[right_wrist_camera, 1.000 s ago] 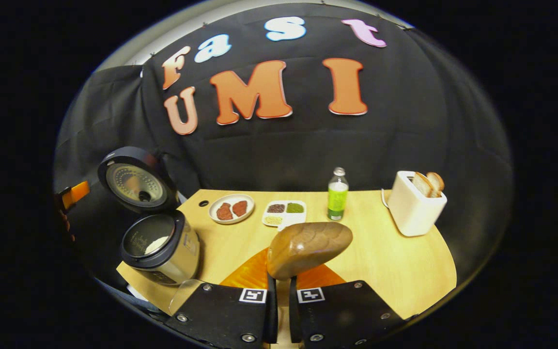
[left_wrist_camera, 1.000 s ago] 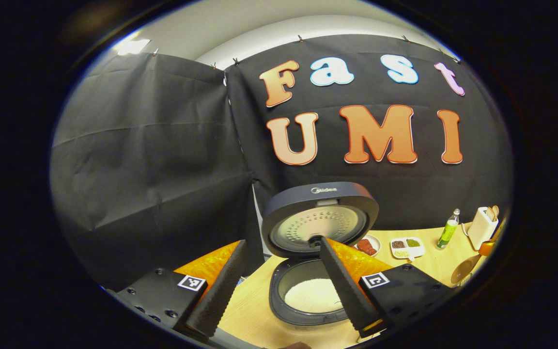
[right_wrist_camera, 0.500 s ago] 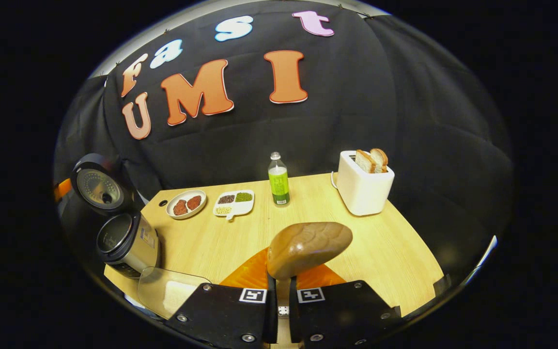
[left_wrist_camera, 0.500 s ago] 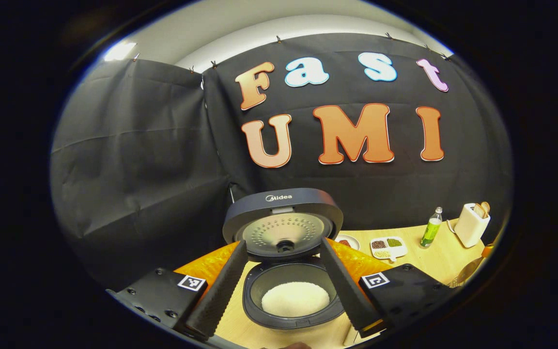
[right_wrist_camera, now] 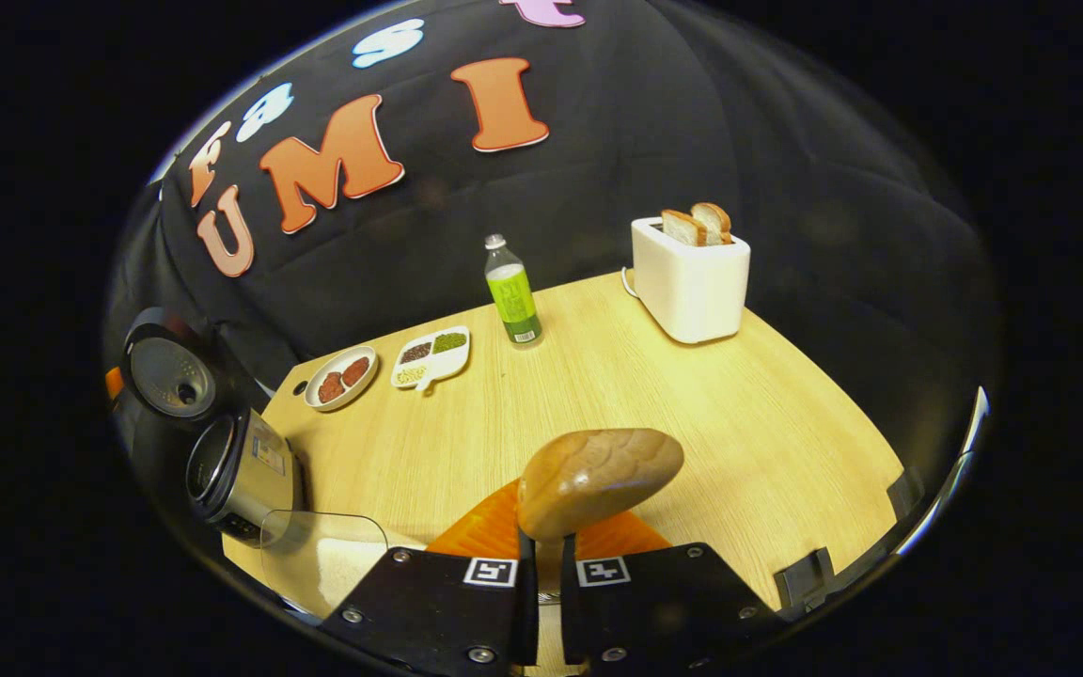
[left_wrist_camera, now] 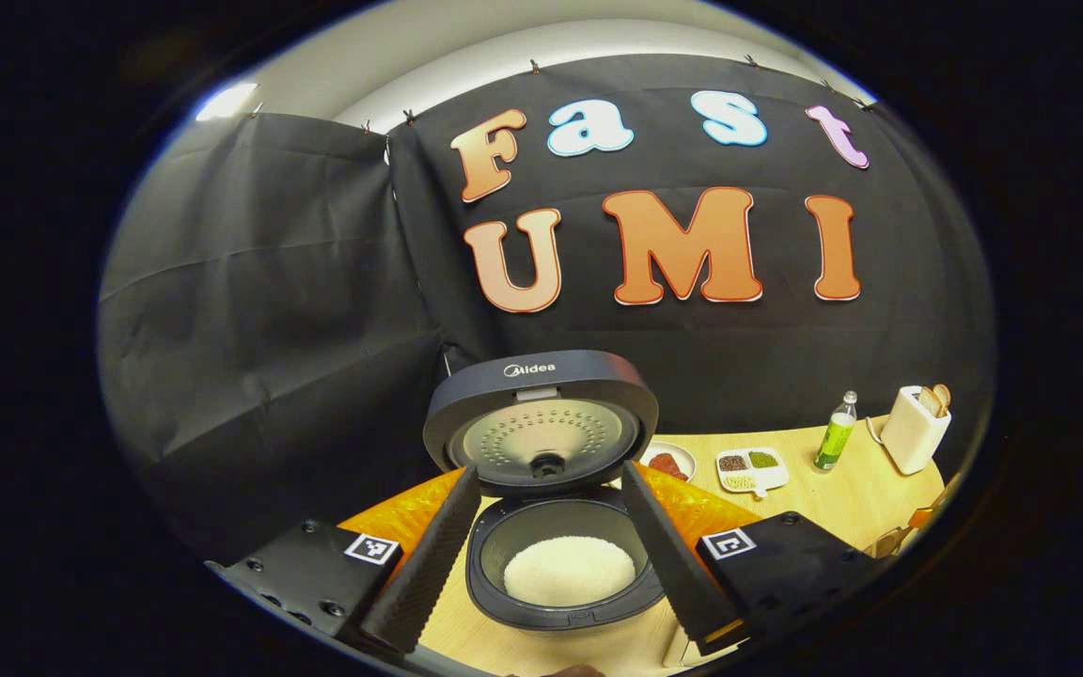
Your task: Close the left gripper, press the button to open the rice cooker; take a wooden spoon from the chopstick holder with the right hand, scoop a spoonful of rice and pour it into the rice cooker, then put the wooden spoon back into the chopstick holder.
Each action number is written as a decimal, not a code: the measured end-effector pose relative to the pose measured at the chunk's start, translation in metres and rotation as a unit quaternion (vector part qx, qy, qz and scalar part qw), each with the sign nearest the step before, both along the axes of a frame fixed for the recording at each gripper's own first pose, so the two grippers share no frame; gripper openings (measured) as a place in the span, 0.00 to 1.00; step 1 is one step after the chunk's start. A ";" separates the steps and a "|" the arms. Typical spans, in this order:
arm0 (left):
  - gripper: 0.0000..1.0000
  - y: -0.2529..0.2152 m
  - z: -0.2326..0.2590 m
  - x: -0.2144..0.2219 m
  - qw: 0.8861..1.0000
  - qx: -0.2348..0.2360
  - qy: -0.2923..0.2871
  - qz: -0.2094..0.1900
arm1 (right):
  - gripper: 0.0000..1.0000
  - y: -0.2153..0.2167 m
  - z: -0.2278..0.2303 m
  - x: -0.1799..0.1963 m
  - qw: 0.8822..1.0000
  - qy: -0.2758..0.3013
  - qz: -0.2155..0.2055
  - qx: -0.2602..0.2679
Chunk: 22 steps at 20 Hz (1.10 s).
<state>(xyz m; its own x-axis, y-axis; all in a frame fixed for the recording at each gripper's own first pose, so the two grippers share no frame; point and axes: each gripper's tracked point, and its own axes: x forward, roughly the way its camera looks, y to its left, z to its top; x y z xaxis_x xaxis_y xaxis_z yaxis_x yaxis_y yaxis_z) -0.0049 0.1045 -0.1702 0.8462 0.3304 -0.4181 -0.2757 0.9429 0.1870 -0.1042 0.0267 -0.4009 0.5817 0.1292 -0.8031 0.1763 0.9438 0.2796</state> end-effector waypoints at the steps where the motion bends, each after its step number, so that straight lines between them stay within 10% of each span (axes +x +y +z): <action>1: 1.00 -0.001 -0.001 0.001 1.000 0.000 0.002 0.000 | 0.09 -0.002 -0.005 -0.001 1.000 0.004 -0.006 0.004; 14: 0.94 0.006 0.027 0.028 1.000 0.014 -0.019 -0.006 | 0.10 -0.021 -0.033 -0.010 0.988 0.058 -0.089 0.116; 22: 1.00 0.025 0.076 0.061 0.996 0.026 -0.080 -0.006 | 0.47 -0.037 -0.045 -0.031 0.976 0.098 -0.125 0.148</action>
